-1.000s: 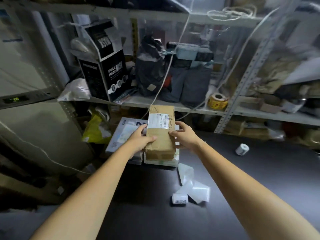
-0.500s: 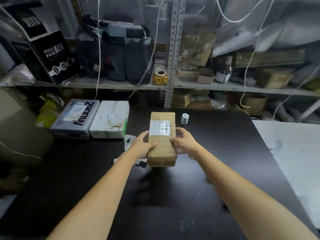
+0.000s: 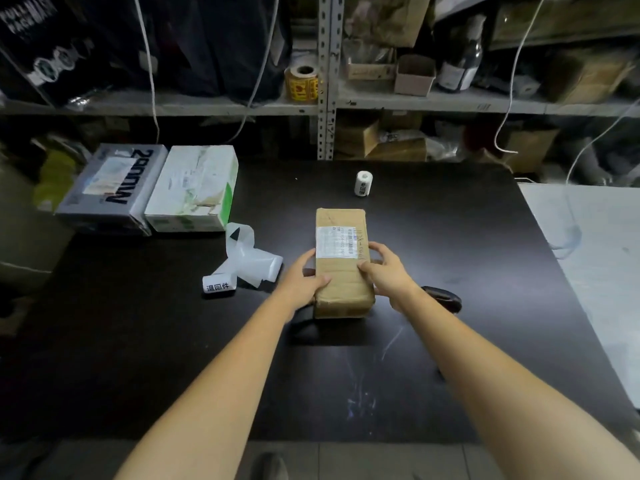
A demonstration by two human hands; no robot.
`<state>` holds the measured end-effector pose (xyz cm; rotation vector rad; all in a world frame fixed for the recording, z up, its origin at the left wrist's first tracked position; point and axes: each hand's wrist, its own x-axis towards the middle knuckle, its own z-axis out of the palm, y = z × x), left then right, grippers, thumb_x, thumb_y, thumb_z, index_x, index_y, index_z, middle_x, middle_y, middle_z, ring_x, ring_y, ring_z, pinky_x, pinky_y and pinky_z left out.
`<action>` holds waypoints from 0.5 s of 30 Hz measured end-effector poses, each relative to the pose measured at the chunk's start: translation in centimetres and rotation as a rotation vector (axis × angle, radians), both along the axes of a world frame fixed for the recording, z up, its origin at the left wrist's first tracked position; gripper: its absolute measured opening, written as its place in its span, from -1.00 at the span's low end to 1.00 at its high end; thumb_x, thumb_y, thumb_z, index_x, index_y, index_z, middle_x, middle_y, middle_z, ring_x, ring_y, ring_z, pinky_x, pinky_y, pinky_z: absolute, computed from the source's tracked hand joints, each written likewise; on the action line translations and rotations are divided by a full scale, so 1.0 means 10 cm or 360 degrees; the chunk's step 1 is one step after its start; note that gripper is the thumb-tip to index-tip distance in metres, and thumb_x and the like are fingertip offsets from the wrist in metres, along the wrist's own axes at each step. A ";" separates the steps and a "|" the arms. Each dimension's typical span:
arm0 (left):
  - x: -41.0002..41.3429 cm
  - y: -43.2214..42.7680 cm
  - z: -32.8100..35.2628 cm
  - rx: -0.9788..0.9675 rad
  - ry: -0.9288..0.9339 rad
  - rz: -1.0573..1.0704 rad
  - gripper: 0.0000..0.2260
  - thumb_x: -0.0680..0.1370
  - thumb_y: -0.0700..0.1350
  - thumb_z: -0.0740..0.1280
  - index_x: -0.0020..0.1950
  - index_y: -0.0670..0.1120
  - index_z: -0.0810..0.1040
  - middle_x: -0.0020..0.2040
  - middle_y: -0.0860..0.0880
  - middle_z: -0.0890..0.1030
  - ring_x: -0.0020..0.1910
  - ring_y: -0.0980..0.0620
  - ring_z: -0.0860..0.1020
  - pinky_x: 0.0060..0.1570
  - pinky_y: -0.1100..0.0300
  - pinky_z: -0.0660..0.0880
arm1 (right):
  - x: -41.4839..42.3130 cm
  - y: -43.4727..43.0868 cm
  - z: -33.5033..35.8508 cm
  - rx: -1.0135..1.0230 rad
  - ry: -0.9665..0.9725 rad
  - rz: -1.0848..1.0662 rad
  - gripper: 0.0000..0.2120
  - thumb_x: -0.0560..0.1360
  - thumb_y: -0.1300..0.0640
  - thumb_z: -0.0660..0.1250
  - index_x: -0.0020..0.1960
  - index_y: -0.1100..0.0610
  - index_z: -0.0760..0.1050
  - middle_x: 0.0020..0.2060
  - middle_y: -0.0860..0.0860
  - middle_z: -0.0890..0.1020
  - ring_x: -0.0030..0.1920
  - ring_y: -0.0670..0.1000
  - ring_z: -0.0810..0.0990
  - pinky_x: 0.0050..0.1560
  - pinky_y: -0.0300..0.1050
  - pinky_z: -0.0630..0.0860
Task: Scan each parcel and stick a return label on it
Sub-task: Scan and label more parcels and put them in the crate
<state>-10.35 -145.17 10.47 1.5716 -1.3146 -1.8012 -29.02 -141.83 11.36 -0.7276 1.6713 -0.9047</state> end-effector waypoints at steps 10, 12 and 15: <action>-0.06 -0.28 -0.09 -0.0041 -0.0036 -0.0004 -0.40 0.54 -0.21 0.40 0.47 0.19 0.28 0.23 -0.03 0.55 0.19 -0.06 0.55 0.18 -0.10 0.55 | -0.02 -0.23 -0.06 -0.0025 0.0138 0.0050 -0.60 0.61 0.16 0.27 0.42 -0.01 0.34 0.00 0.00 0.63 -0.03 -0.06 0.62 -0.16 -0.17 0.56; -0.05 -0.30 -0.10 -0.0049 -0.0034 -0.0014 -0.41 0.54 -0.20 0.39 0.47 0.20 0.27 0.27 -0.03 0.53 0.21 -0.06 0.54 0.19 -0.11 0.55 | -0.06 -0.18 -0.02 0.0079 0.0128 -0.0002 -0.62 0.60 0.13 0.30 0.40 0.05 0.38 0.07 0.07 0.61 -0.02 -0.03 0.60 -0.11 -0.09 0.59; -0.07 -0.28 -0.12 -0.0123 -0.0081 -0.0007 -0.42 0.55 -0.19 0.39 0.48 0.19 0.28 0.27 -0.03 0.53 0.21 -0.06 0.54 0.21 -0.10 0.53 | -0.26 0.01 0.04 0.0124 0.0449 -0.0176 -0.68 0.58 0.13 0.32 0.32 0.12 0.48 0.05 0.08 0.59 -0.12 0.01 0.56 -0.10 -0.06 0.55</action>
